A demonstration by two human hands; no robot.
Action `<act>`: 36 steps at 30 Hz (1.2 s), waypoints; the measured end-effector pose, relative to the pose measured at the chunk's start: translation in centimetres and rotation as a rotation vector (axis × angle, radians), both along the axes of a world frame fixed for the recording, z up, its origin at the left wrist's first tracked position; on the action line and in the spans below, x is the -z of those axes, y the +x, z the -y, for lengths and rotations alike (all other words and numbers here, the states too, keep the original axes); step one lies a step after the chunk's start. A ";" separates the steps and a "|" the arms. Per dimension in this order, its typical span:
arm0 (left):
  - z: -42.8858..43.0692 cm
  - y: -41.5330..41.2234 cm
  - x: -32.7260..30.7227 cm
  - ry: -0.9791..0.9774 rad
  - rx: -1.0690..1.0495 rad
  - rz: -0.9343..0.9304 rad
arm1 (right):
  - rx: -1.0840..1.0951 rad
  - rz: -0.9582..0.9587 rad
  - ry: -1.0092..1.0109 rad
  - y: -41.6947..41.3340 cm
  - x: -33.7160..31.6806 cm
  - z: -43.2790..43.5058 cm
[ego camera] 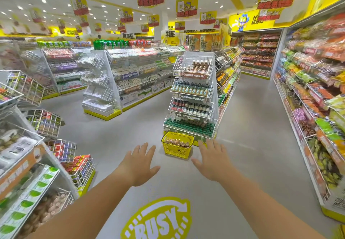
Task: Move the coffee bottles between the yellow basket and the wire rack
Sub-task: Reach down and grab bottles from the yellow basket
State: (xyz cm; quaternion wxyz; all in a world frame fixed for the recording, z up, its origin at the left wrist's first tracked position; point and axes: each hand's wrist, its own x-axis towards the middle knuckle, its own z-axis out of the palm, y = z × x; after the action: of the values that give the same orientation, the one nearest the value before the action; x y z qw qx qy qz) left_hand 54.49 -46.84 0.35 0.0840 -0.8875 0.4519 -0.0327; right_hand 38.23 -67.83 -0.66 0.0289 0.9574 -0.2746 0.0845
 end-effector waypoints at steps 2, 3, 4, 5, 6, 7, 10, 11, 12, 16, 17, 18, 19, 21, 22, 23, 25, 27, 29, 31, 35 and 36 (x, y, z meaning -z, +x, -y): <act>3.0 3.5 -0.1 -0.014 -0.012 0.005 | -0.010 -0.012 0.006 3.5 -0.2 3.3; 4.4 5.1 0.1 -0.019 -0.018 0.013 | -0.015 -0.021 0.012 5.2 -0.1 4.8; 5.7 6.9 0.3 -0.028 -0.027 0.029 | -0.017 -0.021 0.017 6.9 0.1 6.2; 7.0 8.7 0.6 -0.043 -0.036 0.041 | -0.018 -0.021 0.021 8.7 0.3 7.6; 8.4 10.5 1.0 -0.060 -0.046 0.042 | -0.021 -0.022 0.026 10.5 0.5 9.1; 9.8 12.3 1.5 -0.074 -0.055 0.033 | -0.025 -0.028 0.031 12.4 0.8 10.5; 14.0 17.8 4.0 -0.071 -0.066 0.015 | -0.015 -0.038 0.054 18.0 2.2 14.3; 15.5 19.7 4.8 -0.066 -0.067 0.007 | -0.006 -0.042 0.055 20.0 2.8 15.5; 17.1 21.7 5.5 -0.064 -0.066 0.000 | -0.001 -0.043 0.051 22.0 3.4 16.7; 22.9 30.7 7.1 -0.065 -0.023 -0.011 | 0.024 -0.050 0.063 30.6 4.9 21.5; 24.3 32.9 6.9 -0.060 -0.004 -0.019 | 0.036 -0.059 0.075 32.6 4.9 22.6; 25.7 35.1 6.8 -0.060 0.014 -0.017 | 0.049 -0.054 0.087 34.6 4.9 23.7; 27.2 37.3 6.6 -0.064 0.029 -0.009 | 0.061 -0.037 0.097 36.5 5.0 24.8; 30.2 41.5 6.1 -0.067 0.050 -0.007 | 0.072 -0.020 0.112 40.3 5.0 27.2; 31.6 43.3 6.0 -0.063 0.059 -0.016 | 0.073 -0.026 0.116 42.0 5.2 28.3; 32.9 44.9 5.9 -0.055 0.069 -0.029 | 0.076 -0.038 0.119 43.5 5.4 29.4; 35.6 48.2 6.5 -0.060 0.094 -0.043 | 0.093 -0.037 0.137 46.6 6.1 31.8; 38.7 51.8 7.2 -0.056 0.122 -0.045 | 0.111 -0.041 0.155 50.0 6.8 34.8; 42.0 55.4 8.1 -0.058 0.133 -0.042 | 0.111 -0.051 0.159 53.4 7.8 38.0; 45.7 59.1 9.0 -0.062 0.124 -0.043 | 0.108 -0.039 0.169 57.0 9.0 41.4; 53.8 66.8 10.3 -0.060 0.120 -0.046 | 0.118 -0.037 0.164 64.7 11.5 49.2; 55.7 68.7 10.5 -0.048 0.123 -0.060 | 0.123 -0.054 0.185 66.5 12.0 51.1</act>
State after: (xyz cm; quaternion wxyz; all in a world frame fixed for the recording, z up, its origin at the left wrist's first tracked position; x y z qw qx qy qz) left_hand 123.14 -102.59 -10.20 0.0470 -0.8604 0.5070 -0.0222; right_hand 104.77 -118.90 -12.64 -0.0469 0.9393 -0.3385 0.0311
